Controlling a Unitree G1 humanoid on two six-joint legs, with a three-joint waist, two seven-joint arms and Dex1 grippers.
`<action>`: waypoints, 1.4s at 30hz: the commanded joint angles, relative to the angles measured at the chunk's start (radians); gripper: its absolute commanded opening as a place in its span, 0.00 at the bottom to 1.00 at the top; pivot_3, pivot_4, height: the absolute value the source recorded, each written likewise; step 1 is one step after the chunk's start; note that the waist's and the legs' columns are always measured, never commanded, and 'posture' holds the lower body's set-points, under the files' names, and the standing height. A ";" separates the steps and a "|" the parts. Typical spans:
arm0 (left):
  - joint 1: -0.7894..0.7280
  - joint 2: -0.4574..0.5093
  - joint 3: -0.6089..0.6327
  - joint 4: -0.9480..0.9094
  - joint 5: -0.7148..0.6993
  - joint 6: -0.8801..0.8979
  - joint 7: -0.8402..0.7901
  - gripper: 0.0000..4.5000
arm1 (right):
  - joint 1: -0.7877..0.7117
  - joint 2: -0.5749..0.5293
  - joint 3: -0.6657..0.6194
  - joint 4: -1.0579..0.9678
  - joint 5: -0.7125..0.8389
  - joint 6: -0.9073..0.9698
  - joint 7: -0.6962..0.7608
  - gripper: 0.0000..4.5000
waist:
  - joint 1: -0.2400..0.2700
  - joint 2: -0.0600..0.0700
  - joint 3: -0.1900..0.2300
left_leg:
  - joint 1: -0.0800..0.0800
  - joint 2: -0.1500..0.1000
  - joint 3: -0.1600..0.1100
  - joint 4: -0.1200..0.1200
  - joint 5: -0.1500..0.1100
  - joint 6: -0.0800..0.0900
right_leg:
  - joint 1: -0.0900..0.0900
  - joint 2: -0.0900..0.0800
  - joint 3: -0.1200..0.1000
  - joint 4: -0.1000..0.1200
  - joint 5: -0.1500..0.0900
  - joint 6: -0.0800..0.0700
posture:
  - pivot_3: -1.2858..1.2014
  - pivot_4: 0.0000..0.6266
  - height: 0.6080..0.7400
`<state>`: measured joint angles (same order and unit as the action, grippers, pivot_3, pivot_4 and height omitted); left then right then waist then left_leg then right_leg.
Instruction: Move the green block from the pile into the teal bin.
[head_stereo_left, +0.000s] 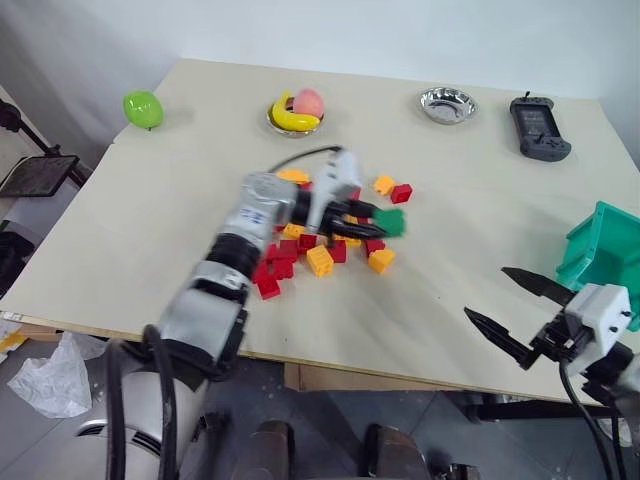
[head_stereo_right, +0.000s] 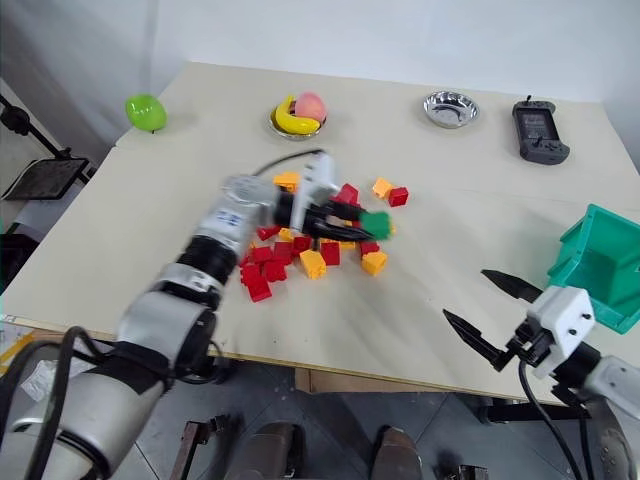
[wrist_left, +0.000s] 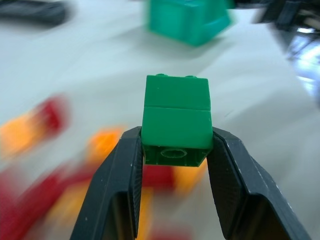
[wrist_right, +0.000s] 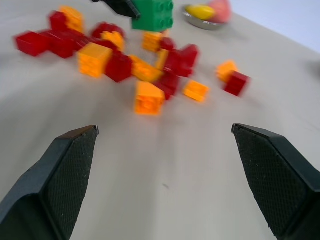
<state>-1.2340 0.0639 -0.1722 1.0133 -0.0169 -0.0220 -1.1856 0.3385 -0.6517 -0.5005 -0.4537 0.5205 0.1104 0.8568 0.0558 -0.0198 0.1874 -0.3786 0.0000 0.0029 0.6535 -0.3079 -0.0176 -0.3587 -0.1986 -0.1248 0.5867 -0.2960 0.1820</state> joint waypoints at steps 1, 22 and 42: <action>-0.025 -0.113 -0.035 0.095 0.054 -0.054 0.110 0.33 | 0.092 0.045 -0.079 -0.077 0.015 -0.010 -0.035 1.00 | -0.004 0.000 0.000 | 0.000 0.000 0.000 -0.001 0.000 0.000 | 0.000 0.000 0.000 0.000 0.000 0.000 | 0.52 0.24 1.00; 0.227 0.173 0.204 -0.178 -0.203 -0.229 -0.247 1.00 | 0.006 -0.191 0.015 -0.098 0.044 0.234 -0.014 1.00 | -0.060 0.002 0.000 | 0.006 0.002 0.009 0.000 0.000 0.000 | -0.002 0.000 0.010 0.004 0.000 0.000 | 0.52 0.24 1.00; 0.848 0.517 0.306 -0.932 -0.367 0.096 -0.055 1.00 | -0.728 -0.259 0.595 0.413 -0.247 0.445 0.048 0.79 | -0.035 0.002 0.000 | -0.006 0.004 0.003 0.014 -0.005 0.001 | -0.004 0.001 0.004 0.004 0.002 0.001 | 0.52 0.24 1.00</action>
<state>-0.3934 0.5854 0.1371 0.1331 -0.3544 0.0653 -1.2549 -0.3780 -0.9196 0.1104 -0.0499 0.2944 0.5775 0.9168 0.0205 -0.0178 0.1874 -0.3841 0.0039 0.0057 0.6670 -0.3132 -0.0162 -0.3633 -0.1970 -0.1205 0.5911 -0.2937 0.1829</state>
